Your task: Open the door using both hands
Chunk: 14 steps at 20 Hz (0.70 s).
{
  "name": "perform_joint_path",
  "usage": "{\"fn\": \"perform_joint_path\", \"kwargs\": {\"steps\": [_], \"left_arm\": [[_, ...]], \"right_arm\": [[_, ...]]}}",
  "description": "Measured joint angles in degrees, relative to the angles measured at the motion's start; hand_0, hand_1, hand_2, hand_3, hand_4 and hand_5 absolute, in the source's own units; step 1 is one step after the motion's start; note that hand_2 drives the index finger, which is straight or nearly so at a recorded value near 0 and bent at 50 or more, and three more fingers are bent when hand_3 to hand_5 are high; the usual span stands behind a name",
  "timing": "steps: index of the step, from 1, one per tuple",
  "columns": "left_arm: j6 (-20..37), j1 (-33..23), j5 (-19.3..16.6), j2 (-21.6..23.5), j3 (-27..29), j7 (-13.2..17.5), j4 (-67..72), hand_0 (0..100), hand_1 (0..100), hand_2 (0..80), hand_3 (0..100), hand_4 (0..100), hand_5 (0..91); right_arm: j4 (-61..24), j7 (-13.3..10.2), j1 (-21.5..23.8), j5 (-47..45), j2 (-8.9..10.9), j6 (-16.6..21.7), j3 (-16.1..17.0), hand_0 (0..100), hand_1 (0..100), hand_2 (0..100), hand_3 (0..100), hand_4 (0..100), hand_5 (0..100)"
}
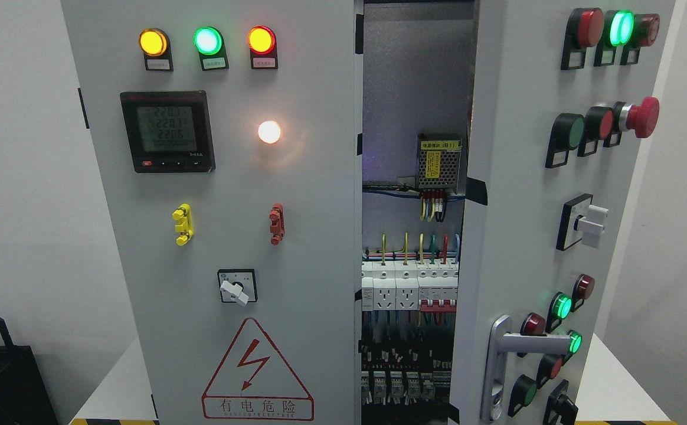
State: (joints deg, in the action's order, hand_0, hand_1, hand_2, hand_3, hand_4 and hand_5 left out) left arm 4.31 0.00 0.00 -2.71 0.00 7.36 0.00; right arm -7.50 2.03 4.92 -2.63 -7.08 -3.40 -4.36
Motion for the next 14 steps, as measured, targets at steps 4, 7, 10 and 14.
{"fn": "perform_joint_path", "kwargs": {"steps": [4, 7, 10, 14], "left_arm": [[0.0, 0.0, 0.0, 0.0, 0.0, 0.0, 0.0, 0, 0, 0.0, 0, 4, 0.0], [0.0, 0.0, 0.0, 0.0, 0.0, 0.0, 0.0, 0, 0, 0.0, 0, 4, 0.0], [0.0, 0.0, 0.0, 0.0, 0.0, 0.0, 0.0, 0, 0, 0.0, 0, 4, 0.0], [0.0, 0.0, 0.0, 0.0, 0.0, 0.0, 0.0, 0, 0, 0.0, 0, 4, 0.0]], "right_arm": [[0.0, 0.0, 0.0, 0.0, 0.00, 0.0, 0.0, 0, 0, 0, 0, 0, 0], [0.0, 0.0, 0.0, 0.0, 0.00, 0.0, 0.0, 0, 0, 0, 0, 0, 0], [0.0, 0.0, 0.0, 0.0, -0.01, 0.0, 0.0, 0, 0, 0, 0, 0, 0], [0.0, 0.0, 0.0, 0.0, -0.01, 0.0, 0.0, 0, 0, 0, 0, 0, 0]]}}
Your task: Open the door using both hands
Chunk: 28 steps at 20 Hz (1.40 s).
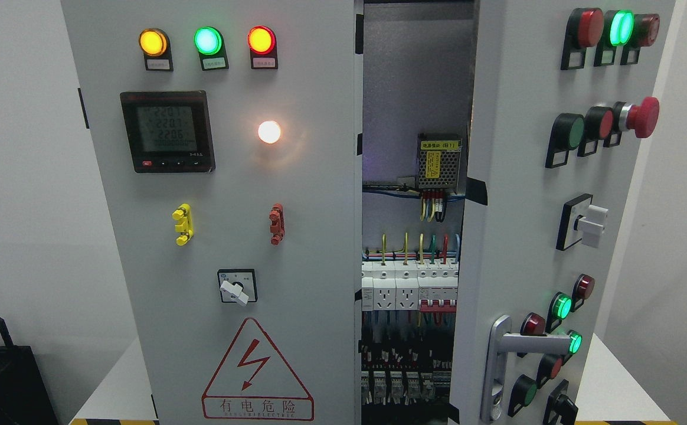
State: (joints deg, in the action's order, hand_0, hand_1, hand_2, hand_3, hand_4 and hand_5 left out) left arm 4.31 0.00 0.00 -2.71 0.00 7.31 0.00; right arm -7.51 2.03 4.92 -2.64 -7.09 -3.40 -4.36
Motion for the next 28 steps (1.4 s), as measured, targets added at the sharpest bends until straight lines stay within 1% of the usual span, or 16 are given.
{"fn": "perform_joint_path", "kwargs": {"steps": [9, 12, 21, 28], "left_arm": [[0.0, 0.0, 0.0, 0.1, 0.0, -0.2, -1.6, 0, 0, 0.0, 0, 4, 0.0], [0.2, -1.4, 0.0, 0.2, 0.0, -0.1, -3.8, 0, 0, 0.0, 0, 4, 0.0], [0.5, -10.2, 0.0, 1.5, -2.1, 0.0, -17.0, 0, 0, 0.0, 0, 4, 0.0], [0.7, -18.7, 0.0, 2.9, -3.4, 0.7, -33.3, 0, 0, 0.0, 0, 4, 0.0]], "right_arm": [[0.0, 0.0, 0.0, 0.0, 0.00, 0.0, 0.0, 0, 0, 0, 0, 0, 0], [0.0, 0.0, 0.0, 0.0, 0.00, 0.0, 0.0, 0, 0, 0, 0, 0, 0], [0.0, 0.0, 0.0, 0.0, 0.03, 0.0, 0.0, 0, 0, 0, 0, 0, 0], [0.0, 0.0, 0.0, 0.0, 0.03, 0.0, 0.0, 0, 0, 0, 0, 0, 0]]}}
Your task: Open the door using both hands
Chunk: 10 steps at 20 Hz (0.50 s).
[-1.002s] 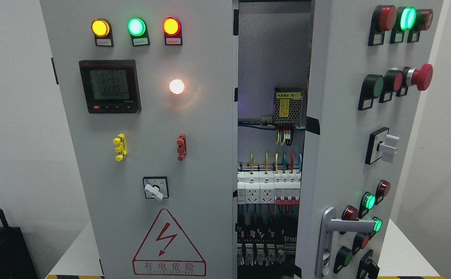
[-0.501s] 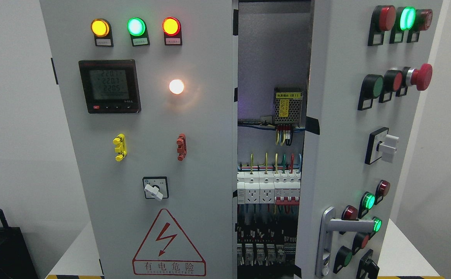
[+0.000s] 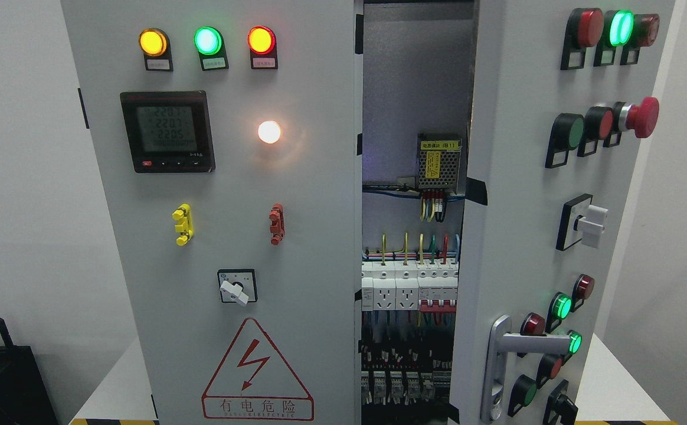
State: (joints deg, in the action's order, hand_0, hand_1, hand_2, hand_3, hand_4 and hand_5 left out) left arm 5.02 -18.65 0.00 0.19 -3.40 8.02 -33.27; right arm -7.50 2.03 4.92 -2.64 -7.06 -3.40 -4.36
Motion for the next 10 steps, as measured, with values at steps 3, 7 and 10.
{"fn": "perform_joint_path", "kwargs": {"steps": [3, 7, 10], "left_arm": [[3.8, -3.7, 0.2, 1.0, -0.7, 0.1, -7.6, 0, 0, 0.0, 0, 4, 0.0], [11.1, -8.0, 1.4, 2.4, -1.6, 0.2, -16.8, 0, 0, 0.0, 0, 4, 0.0], [13.4, -11.1, 3.1, 3.6, -2.0, 0.2, -23.7, 0, 0, 0.0, 0, 4, 0.0]], "right_arm": [[0.0, 0.0, 0.0, 0.0, 0.00, 0.0, 0.0, 0, 0, 0, 0, 0, 0], [0.0, 0.0, 0.0, 0.0, -0.01, 0.0, 0.0, 0, 0, 0, 0, 0, 0], [0.0, 0.0, 0.0, 0.0, 0.00, 0.0, 0.0, 0, 0, 0, 0, 0, 0]]}}
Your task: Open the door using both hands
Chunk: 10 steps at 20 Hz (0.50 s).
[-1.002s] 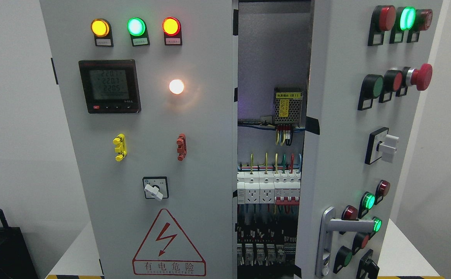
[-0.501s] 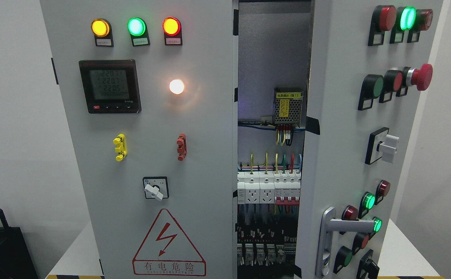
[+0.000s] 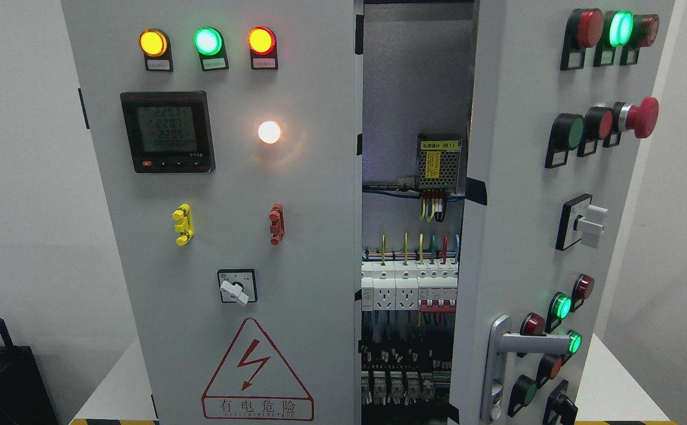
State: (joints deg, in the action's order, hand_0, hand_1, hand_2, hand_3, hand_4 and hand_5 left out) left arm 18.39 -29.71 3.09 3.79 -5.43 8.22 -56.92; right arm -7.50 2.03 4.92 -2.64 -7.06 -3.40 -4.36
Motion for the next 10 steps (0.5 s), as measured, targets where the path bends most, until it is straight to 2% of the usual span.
{"fn": "perform_joint_path", "kwargs": {"steps": [5, 10], "left_arm": [[1.0, -4.2, 3.0, 2.4, -0.4, 0.1, -11.4, 0, 0, 0.0, 0, 4, 0.0], [1.2, -5.9, 6.6, 5.4, 0.5, 0.3, -20.7, 0, 0, 0.0, 0, 4, 0.0]], "right_arm": [[0.0, 0.0, 0.0, 0.0, 0.00, 0.0, 0.0, 0, 0, 0, 0, 0, 0], [0.0, 0.0, 0.0, 0.0, 0.00, 0.0, 0.0, 0, 0, 0, 0, 0, 0]]}}
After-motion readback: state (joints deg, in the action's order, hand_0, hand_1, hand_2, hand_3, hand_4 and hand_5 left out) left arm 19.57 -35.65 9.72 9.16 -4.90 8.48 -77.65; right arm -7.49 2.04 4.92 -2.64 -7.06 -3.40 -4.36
